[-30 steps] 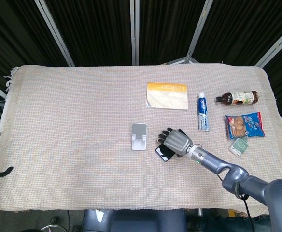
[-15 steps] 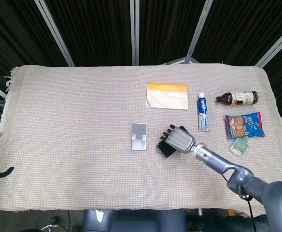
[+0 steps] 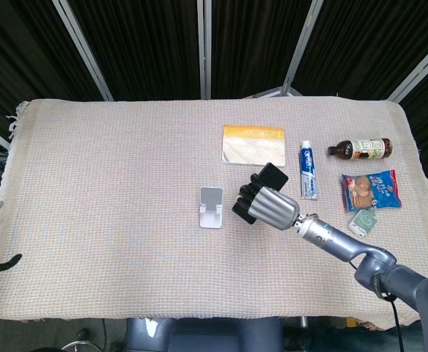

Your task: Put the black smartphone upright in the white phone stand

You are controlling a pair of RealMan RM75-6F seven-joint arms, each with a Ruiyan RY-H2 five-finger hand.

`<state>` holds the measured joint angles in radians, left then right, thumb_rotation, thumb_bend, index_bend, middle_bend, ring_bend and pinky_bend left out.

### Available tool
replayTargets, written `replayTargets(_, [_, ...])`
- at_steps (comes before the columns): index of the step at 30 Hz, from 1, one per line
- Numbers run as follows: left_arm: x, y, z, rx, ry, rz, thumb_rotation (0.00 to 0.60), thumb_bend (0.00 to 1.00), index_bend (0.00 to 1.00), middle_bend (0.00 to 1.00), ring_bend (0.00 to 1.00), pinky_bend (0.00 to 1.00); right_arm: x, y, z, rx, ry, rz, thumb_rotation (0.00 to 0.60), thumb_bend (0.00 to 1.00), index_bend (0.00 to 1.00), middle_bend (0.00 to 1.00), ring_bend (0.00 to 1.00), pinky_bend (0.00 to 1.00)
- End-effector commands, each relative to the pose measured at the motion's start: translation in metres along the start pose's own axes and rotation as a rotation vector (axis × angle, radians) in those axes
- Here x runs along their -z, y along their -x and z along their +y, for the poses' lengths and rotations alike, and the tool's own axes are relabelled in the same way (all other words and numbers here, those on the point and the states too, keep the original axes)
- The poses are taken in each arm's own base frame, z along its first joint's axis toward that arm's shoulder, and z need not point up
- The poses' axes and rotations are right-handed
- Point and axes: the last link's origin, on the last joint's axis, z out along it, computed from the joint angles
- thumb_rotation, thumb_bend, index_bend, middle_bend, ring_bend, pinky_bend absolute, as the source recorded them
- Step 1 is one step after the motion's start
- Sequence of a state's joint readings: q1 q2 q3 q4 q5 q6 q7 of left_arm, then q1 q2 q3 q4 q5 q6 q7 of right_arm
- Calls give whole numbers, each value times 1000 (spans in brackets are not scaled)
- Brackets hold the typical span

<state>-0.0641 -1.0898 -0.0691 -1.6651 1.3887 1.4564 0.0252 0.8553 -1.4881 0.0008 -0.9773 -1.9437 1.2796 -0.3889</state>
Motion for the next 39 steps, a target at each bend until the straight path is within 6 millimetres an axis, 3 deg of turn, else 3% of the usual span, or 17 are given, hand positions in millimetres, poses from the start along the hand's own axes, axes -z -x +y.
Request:
replayTargets(1, [0, -1, -1, 2, 0, -1, 600, 0, 0, 0, 0, 0, -23, -36, 6, 214, -22, 121, 600, 158, 492, 552, 464, 343])
replayTargets(10, [-5, 2, -7, 0, -23, -20, 600, 0, 0, 0, 0, 0, -72, -49, -21, 463, -114, 125, 600, 164, 494, 546, 465, 343])
replayTargets(17, [-9, 5, -11, 7, -44, -40, 600, 0, 0, 0, 0, 0, -99, -42, -42, 619, -167, 101, 600, 169, 495, 541, 464, 338])
replayTargets(28, [-14, 8, -16, 4, -69, -51, 600, 0, 0, 0, 0, 0, -108, -25, -66, 700, -219, 35, 600, 171, 496, 542, 462, 317])
replayTargets(39, [-14, 8, -17, 6, -72, -53, 600, 0, 0, 0, 0, 0, -105, -16, -72, 702, -237, 30, 600, 171, 496, 543, 462, 316])
